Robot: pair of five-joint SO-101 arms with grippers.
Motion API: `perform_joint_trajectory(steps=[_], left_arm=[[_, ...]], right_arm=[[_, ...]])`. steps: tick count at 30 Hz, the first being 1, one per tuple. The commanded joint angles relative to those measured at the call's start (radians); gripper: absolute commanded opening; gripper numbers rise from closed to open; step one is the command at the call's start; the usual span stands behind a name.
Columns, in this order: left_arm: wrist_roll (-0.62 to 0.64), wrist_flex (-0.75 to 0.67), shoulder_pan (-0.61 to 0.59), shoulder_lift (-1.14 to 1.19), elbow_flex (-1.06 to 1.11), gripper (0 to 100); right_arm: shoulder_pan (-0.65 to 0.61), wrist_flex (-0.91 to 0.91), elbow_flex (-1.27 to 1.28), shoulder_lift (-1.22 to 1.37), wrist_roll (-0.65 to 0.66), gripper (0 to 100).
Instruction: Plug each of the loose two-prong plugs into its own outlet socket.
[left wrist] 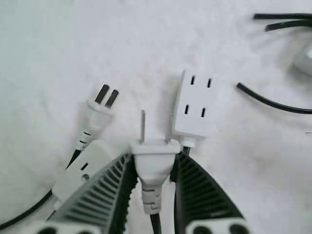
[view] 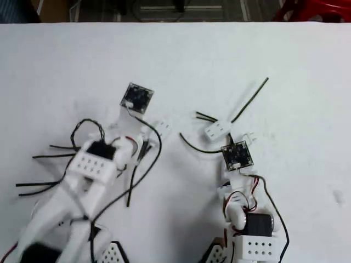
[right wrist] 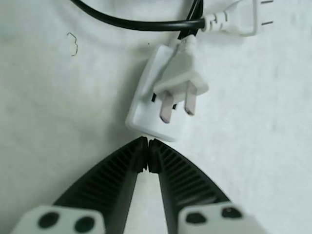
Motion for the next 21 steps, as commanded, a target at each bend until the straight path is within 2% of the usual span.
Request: perform_joint_trajectory(steps=[1,9,13,21], left_arm=[[0.012,-0.009,0.047,-0.348,0.106,2],[0.02,-0.014,0.051,-0.993,0.371,2],[0.104,-0.015,0.088,-1.288,0.485,2],[0.118,-0.207,0.202,-1.279,0.483,2]], right_arm=[[-0.002,0.002,0.011,-0.01,0.006,2.3],[-0.002,0.002,0.011,-0.01,0.006,2.3],[-0.002,0.002,0.011,-0.01,0.006,2.3],[-0.002,0.002,0.011,-0.01,0.006,2.3]])
